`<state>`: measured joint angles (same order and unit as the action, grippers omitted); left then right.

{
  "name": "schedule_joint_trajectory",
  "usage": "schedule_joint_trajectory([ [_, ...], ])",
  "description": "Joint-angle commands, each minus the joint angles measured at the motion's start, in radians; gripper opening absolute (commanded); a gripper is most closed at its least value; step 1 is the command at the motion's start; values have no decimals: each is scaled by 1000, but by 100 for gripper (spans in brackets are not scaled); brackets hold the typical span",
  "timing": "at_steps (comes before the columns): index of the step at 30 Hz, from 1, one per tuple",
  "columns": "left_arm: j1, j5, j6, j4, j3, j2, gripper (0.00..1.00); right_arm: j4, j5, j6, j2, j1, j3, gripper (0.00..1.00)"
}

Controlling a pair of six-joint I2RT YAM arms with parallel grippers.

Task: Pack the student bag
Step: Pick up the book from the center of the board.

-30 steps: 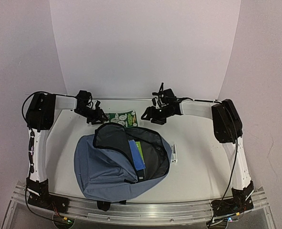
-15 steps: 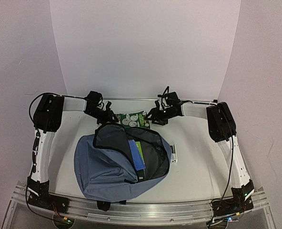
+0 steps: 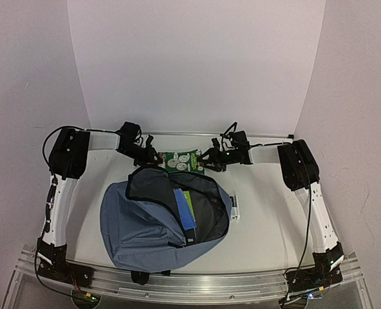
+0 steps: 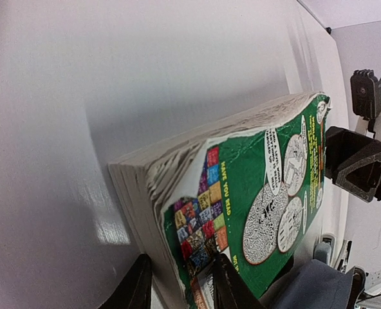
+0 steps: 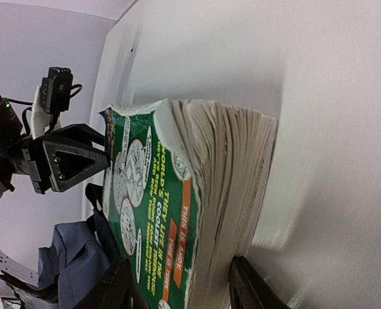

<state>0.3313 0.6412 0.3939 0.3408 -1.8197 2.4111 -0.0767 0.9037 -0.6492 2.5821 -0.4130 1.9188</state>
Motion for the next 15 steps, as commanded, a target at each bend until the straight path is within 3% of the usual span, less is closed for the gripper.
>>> schedule_joint_trajectory([
  [1,63,67,-10,-26,-53,22,30,-187,168,-71,-102,-50,-31,44],
  [10,102,98,-25,-48,-57,11,30,-199,144,-89,-96,-57,-30,35],
  [15,118,122,-20,-75,-41,2,30,-204,116,-91,-90,-66,-35,25],
])
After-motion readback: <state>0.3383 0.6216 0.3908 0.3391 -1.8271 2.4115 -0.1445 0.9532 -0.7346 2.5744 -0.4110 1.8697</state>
